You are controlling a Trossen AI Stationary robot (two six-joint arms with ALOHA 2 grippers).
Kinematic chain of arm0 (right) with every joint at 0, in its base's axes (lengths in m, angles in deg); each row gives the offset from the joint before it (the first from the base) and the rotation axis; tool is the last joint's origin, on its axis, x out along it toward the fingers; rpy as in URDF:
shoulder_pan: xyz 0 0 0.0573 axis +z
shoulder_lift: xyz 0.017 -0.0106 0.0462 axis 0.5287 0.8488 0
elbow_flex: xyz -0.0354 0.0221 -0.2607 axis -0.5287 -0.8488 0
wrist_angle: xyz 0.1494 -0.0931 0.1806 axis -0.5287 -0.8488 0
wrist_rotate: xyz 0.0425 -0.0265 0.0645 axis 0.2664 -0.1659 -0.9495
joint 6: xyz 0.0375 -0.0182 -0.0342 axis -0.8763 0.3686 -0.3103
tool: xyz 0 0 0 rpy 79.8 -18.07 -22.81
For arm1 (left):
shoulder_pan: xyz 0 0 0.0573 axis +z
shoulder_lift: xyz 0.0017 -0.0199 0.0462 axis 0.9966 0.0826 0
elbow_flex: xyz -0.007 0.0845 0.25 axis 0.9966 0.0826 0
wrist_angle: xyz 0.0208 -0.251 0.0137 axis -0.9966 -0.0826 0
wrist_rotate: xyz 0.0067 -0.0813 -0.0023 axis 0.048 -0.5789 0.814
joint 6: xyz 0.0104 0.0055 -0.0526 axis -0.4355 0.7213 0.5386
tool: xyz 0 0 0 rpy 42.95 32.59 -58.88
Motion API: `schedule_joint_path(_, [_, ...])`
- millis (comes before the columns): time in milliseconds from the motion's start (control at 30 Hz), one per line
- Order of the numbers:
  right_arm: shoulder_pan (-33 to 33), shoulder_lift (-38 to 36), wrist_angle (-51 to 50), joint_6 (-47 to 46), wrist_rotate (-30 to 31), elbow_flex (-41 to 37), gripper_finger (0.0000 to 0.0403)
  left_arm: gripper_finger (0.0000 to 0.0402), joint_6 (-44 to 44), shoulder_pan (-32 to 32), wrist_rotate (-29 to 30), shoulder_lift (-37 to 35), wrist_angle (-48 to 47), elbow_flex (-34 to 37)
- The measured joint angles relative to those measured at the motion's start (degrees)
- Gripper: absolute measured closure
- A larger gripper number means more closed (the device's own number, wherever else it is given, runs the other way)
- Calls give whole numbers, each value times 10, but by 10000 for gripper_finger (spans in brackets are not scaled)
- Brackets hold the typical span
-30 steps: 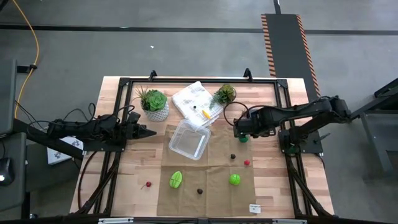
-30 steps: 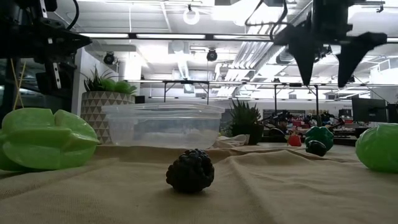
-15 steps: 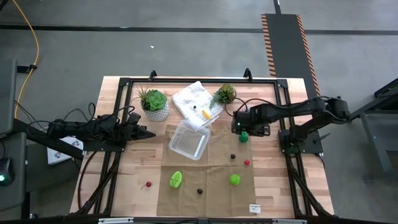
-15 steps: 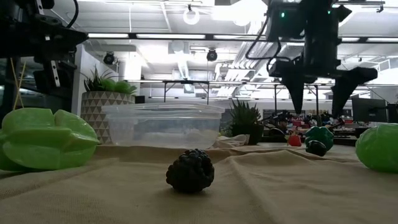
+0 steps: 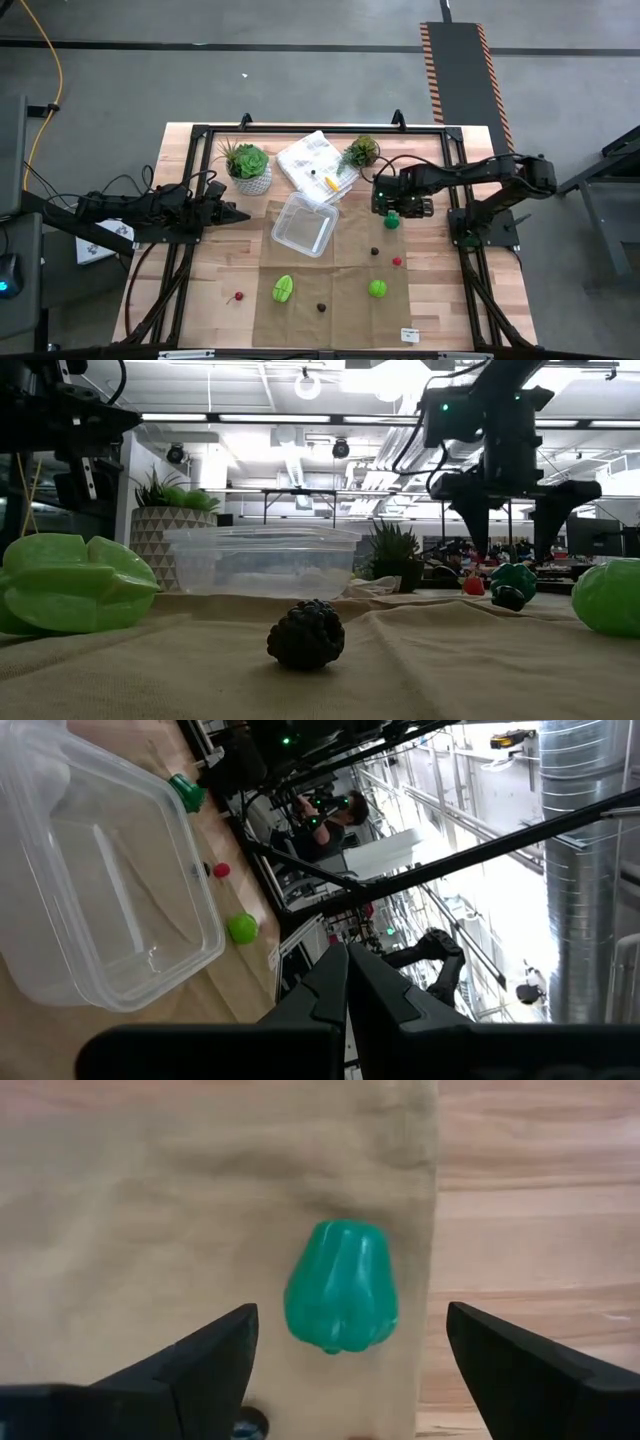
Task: Pick and placing Produce into tupperware
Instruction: Put the green bell pepper into transparent bin
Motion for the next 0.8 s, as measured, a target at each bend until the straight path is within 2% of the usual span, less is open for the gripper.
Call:
schedule_joint_path(500, [4, 85, 52, 25, -34, 0, 91, 401, 0, 0, 0, 0, 0, 0])
schedule_joint_path(600, [4, 91, 55, 26, -40, 0, 104, 401, 0, 0, 0, 0, 0, 0])
schedule_joint_path(800, [4, 92, 55, 29, -43, 0, 154, 401, 0, 0, 0, 0, 0, 0])
